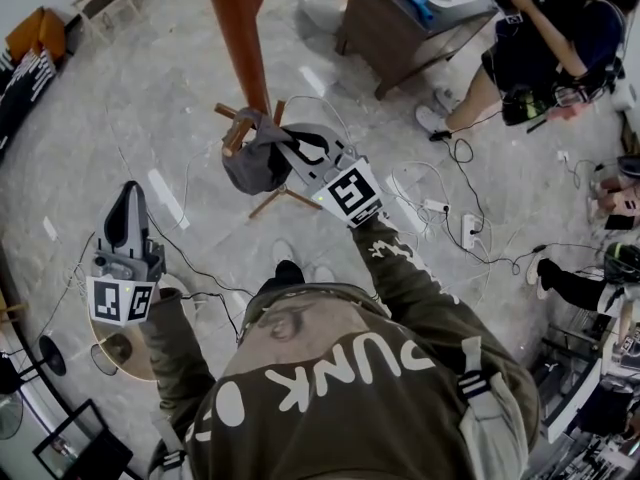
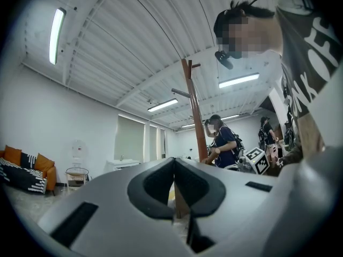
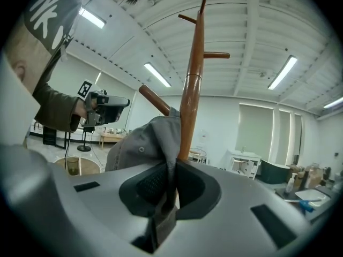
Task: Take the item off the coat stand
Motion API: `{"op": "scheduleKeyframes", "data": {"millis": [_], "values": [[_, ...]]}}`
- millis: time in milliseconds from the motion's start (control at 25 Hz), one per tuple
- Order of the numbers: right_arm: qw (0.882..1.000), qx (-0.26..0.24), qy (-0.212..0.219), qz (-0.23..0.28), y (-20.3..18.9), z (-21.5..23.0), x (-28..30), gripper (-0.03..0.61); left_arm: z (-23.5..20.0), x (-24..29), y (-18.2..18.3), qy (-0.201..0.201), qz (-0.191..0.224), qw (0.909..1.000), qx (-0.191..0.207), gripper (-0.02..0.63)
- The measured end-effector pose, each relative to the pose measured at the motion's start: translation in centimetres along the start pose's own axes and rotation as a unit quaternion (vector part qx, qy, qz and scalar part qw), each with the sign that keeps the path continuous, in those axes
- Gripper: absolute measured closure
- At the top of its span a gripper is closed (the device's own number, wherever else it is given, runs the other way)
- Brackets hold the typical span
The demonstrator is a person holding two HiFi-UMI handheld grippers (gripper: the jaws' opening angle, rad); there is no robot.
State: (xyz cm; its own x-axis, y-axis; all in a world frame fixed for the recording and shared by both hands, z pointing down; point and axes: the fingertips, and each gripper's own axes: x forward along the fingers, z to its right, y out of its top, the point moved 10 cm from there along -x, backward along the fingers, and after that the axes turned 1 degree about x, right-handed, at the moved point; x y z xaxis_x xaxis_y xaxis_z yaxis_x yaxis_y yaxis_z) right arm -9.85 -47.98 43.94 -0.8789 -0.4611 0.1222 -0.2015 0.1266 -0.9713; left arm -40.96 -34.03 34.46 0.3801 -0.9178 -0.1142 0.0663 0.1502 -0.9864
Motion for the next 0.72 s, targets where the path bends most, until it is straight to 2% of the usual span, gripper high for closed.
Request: {"op": "scheduleKeyframes", "data": {"millis": [320,720], "values": [[1.0,0.002,-0.019,0.015,1.1,-0.2,-0.7,0.549,-0.1,-0.7,0.2,-0.003,0.005,1.0,0.001,0.609],[0.997,0.011,-0.018,0.074,6.1,-0.2,-2.9,0.549,0.5,-0.9,0.6,-0.008,0.009,0.9999,0.001,0.609]]}}
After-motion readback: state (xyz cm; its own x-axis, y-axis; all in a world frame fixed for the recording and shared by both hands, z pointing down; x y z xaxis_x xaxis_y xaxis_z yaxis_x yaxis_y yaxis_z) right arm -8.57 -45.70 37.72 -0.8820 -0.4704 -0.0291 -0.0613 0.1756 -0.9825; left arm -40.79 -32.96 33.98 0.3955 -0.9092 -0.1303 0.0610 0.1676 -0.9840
